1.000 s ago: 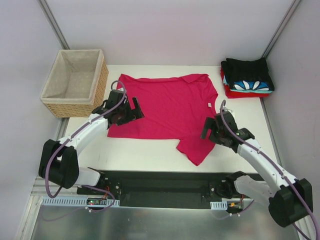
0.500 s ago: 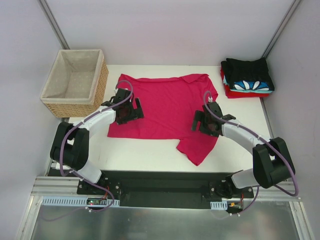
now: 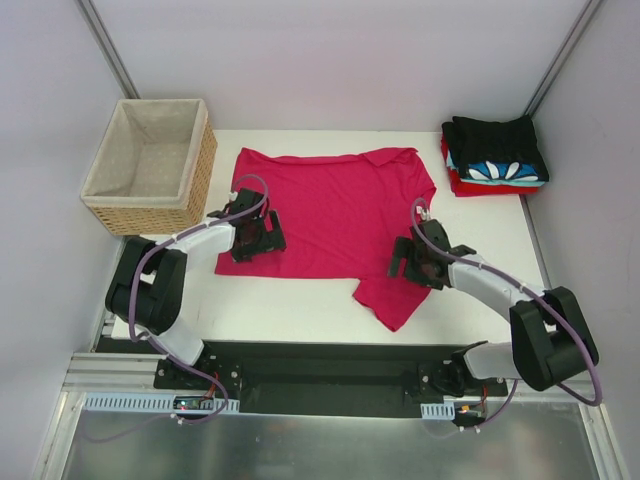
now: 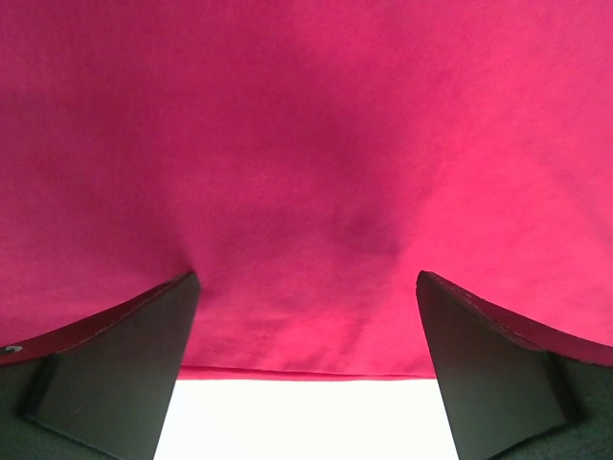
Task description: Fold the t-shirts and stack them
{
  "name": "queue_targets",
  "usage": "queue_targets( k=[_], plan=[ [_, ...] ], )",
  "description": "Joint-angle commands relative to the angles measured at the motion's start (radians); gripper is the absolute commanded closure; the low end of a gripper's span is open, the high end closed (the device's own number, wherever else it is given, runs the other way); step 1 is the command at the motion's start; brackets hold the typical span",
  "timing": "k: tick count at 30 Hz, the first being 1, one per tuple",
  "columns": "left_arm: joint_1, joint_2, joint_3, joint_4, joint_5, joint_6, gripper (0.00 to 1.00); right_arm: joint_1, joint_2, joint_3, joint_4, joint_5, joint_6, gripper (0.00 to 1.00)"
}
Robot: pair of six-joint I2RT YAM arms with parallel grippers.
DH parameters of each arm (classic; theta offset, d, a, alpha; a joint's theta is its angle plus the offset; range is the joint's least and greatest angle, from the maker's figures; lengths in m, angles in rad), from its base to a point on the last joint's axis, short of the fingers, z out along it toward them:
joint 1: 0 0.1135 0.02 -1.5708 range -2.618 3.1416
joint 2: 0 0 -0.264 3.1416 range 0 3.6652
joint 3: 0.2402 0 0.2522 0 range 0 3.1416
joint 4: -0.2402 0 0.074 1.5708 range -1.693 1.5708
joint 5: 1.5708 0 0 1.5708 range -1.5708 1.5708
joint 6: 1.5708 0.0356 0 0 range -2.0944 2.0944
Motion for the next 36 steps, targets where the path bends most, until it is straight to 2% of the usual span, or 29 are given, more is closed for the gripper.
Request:
queue_targets(
  k=[1,11,22,27,31,35,36],
  plan=[
    [0.003,-0.03,-0.054,0.009,-0.003,-0.039,0.01,-0.007,-0.052,-0.043,-0.02,0.012,0.011,0.04],
    [-0.058,-0.109,-0.115,0.014,0.038,-0.056,0.01,-0.007,-0.182,-0.178,-0.049,-0.005,0.045,0.03],
    [-0.313,-0.154,-0.092,0.008,0.017,-0.172,0.01,-0.005,-0.414,-0.241,-0.215,0.024,0.085,0.03],
    [-0.358,-0.169,-0.074,-0.008,-0.02,-0.202,0.01,-0.005,-0.532,-0.251,-0.288,0.032,0.106,0.03],
    [-0.373,-0.229,-0.039,-0.047,-0.041,-0.199,0.01,-0.005,-0.551,-0.201,-0.321,0.078,0.093,0.03],
    [-0.371,-0.278,0.108,-0.138,-0.121,-0.121,0.01,-0.007,-0.502,-0.035,-0.304,0.15,0.024,0.03],
    [-0.371,-0.278,0.142,-0.164,-0.139,-0.102,0.01,-0.01,-0.476,0.05,-0.284,0.152,-0.011,0.04]
  ],
)
